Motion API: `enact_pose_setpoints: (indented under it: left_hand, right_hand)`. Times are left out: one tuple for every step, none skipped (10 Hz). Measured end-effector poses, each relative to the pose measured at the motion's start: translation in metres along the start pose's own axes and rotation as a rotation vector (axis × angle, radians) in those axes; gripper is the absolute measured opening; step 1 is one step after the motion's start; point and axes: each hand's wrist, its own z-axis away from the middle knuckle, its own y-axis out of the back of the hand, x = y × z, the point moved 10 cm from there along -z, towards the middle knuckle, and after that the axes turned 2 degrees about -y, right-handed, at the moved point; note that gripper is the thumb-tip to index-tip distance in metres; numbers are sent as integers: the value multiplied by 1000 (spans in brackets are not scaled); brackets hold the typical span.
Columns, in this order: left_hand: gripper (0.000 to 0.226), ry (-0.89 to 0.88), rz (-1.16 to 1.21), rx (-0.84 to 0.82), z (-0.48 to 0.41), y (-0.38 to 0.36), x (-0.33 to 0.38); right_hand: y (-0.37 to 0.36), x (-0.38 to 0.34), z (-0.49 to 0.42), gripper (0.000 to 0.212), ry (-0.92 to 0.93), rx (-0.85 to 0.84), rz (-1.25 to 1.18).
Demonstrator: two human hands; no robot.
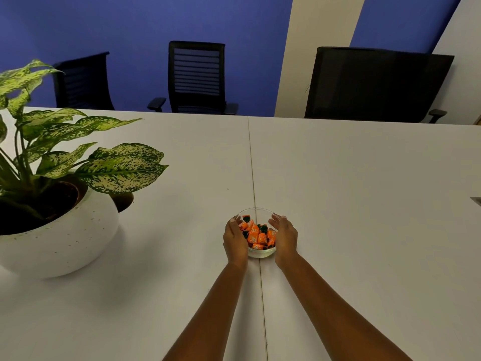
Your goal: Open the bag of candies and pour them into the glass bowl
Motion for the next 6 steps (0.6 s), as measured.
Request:
enact_pose_setpoints:
  left_hand:
    - [40, -7, 19, -14, -2, -1, -2]
    - [41, 18, 59, -27, 1, -4, -3]
    - [43, 14, 88, -36, 1, -5, -3]
    - [47, 59, 74, -49, 2, -3, -6]
    - [52, 97, 83, -28, 2, 4, -10]
    - [49, 103, 86, -4, 16, 16, -3]
  right_hand:
    - [1, 2, -1, 40, -7, 5, -17]
    - [1, 4, -3, 41, -12, -6, -27]
    - [1, 4, -3, 41, -17, -27, -29]
    - [1, 4, 0, 41, -37, -43, -28]
    - [7, 6, -1, 40, -64, -42, -59]
    - [22, 6, 3, 42, -82, -13, -25]
